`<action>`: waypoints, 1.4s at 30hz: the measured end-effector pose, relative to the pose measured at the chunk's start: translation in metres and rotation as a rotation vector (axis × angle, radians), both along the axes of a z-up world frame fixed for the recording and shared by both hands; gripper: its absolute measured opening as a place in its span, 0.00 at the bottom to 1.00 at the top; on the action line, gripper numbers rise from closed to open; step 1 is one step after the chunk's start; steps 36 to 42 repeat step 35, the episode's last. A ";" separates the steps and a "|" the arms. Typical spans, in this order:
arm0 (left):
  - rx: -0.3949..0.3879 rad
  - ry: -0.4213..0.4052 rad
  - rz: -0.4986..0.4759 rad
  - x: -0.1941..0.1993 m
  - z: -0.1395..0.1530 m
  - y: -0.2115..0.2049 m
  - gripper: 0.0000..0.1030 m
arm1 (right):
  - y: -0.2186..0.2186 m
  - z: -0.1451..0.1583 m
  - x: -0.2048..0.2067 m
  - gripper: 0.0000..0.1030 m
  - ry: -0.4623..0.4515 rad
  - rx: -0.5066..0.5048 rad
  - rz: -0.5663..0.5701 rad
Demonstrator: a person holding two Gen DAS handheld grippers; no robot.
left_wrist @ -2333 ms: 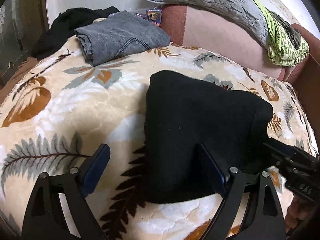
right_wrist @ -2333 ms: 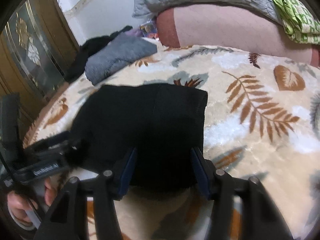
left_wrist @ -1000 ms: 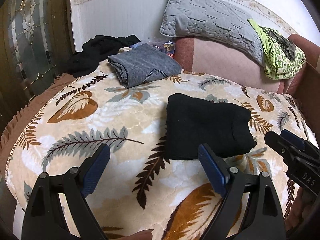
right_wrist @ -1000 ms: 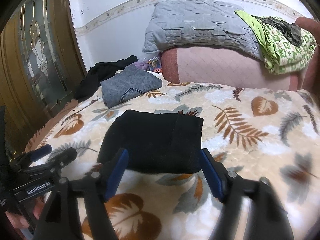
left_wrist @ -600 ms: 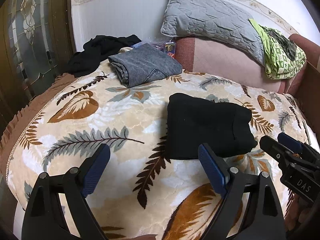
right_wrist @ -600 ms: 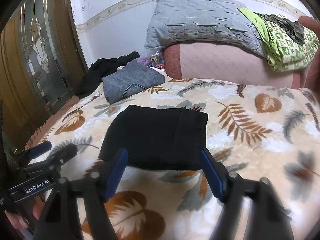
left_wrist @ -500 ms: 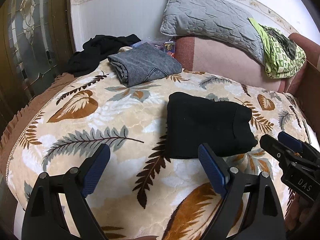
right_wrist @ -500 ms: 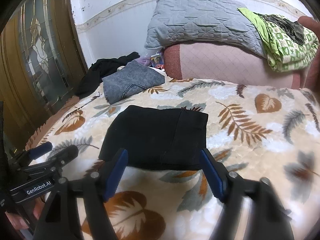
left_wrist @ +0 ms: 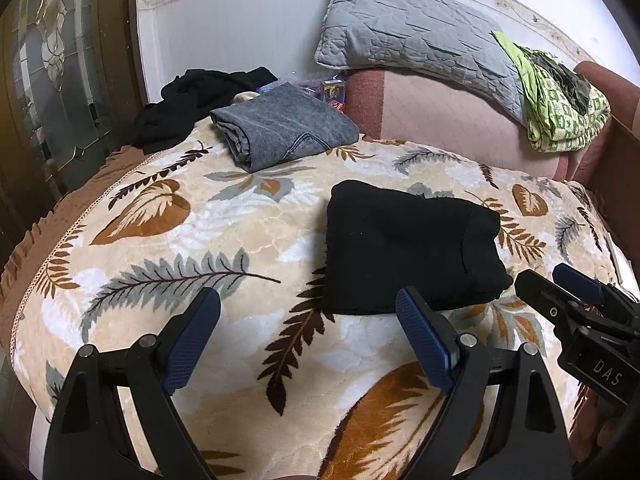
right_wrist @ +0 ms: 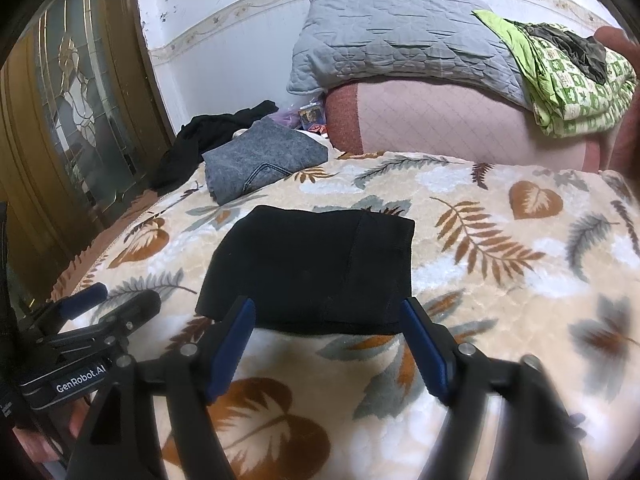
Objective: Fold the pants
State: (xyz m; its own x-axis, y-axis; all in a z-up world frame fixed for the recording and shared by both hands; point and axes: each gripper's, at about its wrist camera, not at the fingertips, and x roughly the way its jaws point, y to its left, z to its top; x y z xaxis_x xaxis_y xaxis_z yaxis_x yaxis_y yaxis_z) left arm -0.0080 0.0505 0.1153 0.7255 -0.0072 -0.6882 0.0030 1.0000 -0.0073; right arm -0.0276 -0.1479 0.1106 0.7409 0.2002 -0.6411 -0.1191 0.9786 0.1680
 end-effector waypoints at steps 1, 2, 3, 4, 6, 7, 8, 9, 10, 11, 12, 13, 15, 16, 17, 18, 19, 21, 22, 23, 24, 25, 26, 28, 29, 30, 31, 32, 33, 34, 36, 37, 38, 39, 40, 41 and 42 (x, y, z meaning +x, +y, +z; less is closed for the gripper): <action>0.000 -0.001 0.000 0.000 0.000 0.000 0.88 | 0.000 0.000 0.000 0.74 0.001 -0.001 -0.001; 0.000 -0.003 -0.001 0.000 0.000 0.000 0.88 | 0.000 0.000 0.000 0.74 0.003 0.000 0.000; -0.001 -0.004 -0.001 -0.001 0.001 0.000 0.88 | 0.000 0.000 0.000 0.74 0.002 0.000 0.000; -0.002 -0.004 -0.001 -0.001 0.001 0.000 0.88 | 0.000 0.000 0.000 0.74 0.004 0.001 0.001; -0.003 0.000 -0.001 -0.001 0.001 -0.001 0.88 | 0.000 0.000 -0.001 0.74 0.002 0.001 0.000; -0.004 0.000 -0.001 -0.001 0.001 -0.001 0.88 | 0.000 0.000 -0.001 0.74 0.003 0.001 0.001; -0.004 0.000 -0.003 -0.002 0.001 -0.001 0.88 | 0.000 0.000 -0.001 0.74 0.003 0.001 0.000; -0.002 0.000 -0.004 -0.002 0.001 -0.002 0.88 | 0.000 0.000 -0.001 0.74 0.003 0.001 -0.002; -0.002 -0.001 -0.003 -0.002 0.001 -0.002 0.88 | 0.000 0.000 -0.001 0.75 0.004 0.002 -0.004; 0.000 -0.003 -0.003 -0.002 0.002 -0.002 0.88 | 0.000 0.000 -0.003 0.75 0.003 0.003 -0.004; 0.000 -0.003 -0.004 -0.002 0.002 -0.002 0.88 | 0.000 0.001 -0.003 0.75 0.002 0.005 -0.004; -0.001 -0.003 -0.005 -0.002 0.002 -0.002 0.88 | 0.000 0.001 -0.004 0.75 0.002 0.004 -0.003; -0.001 -0.002 -0.004 -0.003 0.002 -0.002 0.88 | 0.000 0.001 -0.004 0.75 0.002 0.004 -0.004; -0.001 -0.003 -0.003 -0.003 0.002 -0.002 0.88 | 0.000 0.001 -0.004 0.75 0.001 0.003 -0.004; 0.000 -0.004 -0.004 -0.002 0.002 -0.002 0.88 | 0.000 0.001 -0.004 0.75 0.003 0.004 -0.004; 0.002 -0.003 -0.004 -0.002 0.002 -0.002 0.88 | 0.000 0.001 -0.004 0.75 0.004 0.004 -0.004; 0.004 -0.002 -0.003 -0.002 0.001 -0.002 0.88 | 0.001 0.001 -0.004 0.75 0.007 0.003 -0.003; 0.007 -0.003 -0.002 -0.002 0.002 -0.003 0.88 | 0.000 0.001 -0.004 0.75 0.013 0.001 -0.001; 0.007 -0.002 0.000 -0.002 0.002 -0.002 0.88 | 0.000 0.001 -0.005 0.75 0.013 0.000 -0.001; 0.003 -0.001 -0.001 -0.002 0.002 -0.002 0.88 | 0.000 0.002 -0.004 0.75 0.012 0.001 -0.001; 0.002 0.000 -0.002 -0.002 0.002 -0.002 0.88 | -0.001 0.002 -0.005 0.75 0.011 0.003 -0.003; 0.001 -0.001 -0.002 -0.002 0.002 -0.003 0.88 | -0.001 0.002 -0.004 0.75 0.011 0.004 -0.004; 0.002 -0.002 -0.002 -0.002 0.002 -0.003 0.88 | -0.002 0.002 -0.004 0.75 0.010 0.007 -0.005; 0.002 -0.003 -0.005 -0.002 0.002 -0.003 0.88 | -0.003 0.001 -0.004 0.75 0.008 0.012 -0.006; 0.000 -0.003 -0.006 -0.002 0.002 -0.003 0.88 | -0.003 0.001 -0.004 0.75 0.012 0.009 -0.003; 0.000 -0.004 -0.006 -0.001 0.002 -0.004 0.88 | -0.003 0.001 -0.003 0.75 0.014 0.008 -0.002; 0.002 -0.009 -0.004 -0.002 0.001 -0.004 0.88 | -0.003 0.001 -0.004 0.75 0.015 0.007 0.000; 0.006 -0.014 -0.004 -0.002 0.001 -0.004 0.88 | -0.003 0.001 -0.004 0.75 0.013 0.007 0.000; 0.010 -0.017 -0.004 -0.003 0.001 -0.004 0.88 | -0.003 0.001 -0.004 0.75 0.014 0.006 0.000; 0.011 -0.015 -0.007 -0.003 0.001 -0.005 0.88 | -0.003 0.001 -0.004 0.75 0.015 0.005 0.001; 0.009 -0.013 -0.012 -0.003 0.002 -0.005 0.88 | -0.003 0.001 -0.004 0.75 0.015 0.007 0.002; 0.009 -0.013 -0.012 -0.003 0.002 -0.005 0.88 | -0.003 0.001 -0.004 0.75 0.015 0.007 0.002; 0.009 -0.013 -0.012 -0.003 0.002 -0.005 0.88 | -0.003 0.001 -0.004 0.75 0.015 0.007 0.002; 0.009 -0.013 -0.012 -0.003 0.002 -0.005 0.88 | -0.003 0.001 -0.004 0.75 0.015 0.007 0.002; 0.009 -0.013 -0.012 -0.003 0.002 -0.005 0.88 | -0.003 0.001 -0.004 0.75 0.015 0.007 0.002; 0.009 -0.013 -0.012 -0.003 0.002 -0.005 0.88 | -0.003 0.001 -0.004 0.75 0.015 0.007 0.002; 0.009 -0.013 -0.012 -0.003 0.002 -0.005 0.88 | -0.003 0.001 -0.004 0.75 0.015 0.007 0.002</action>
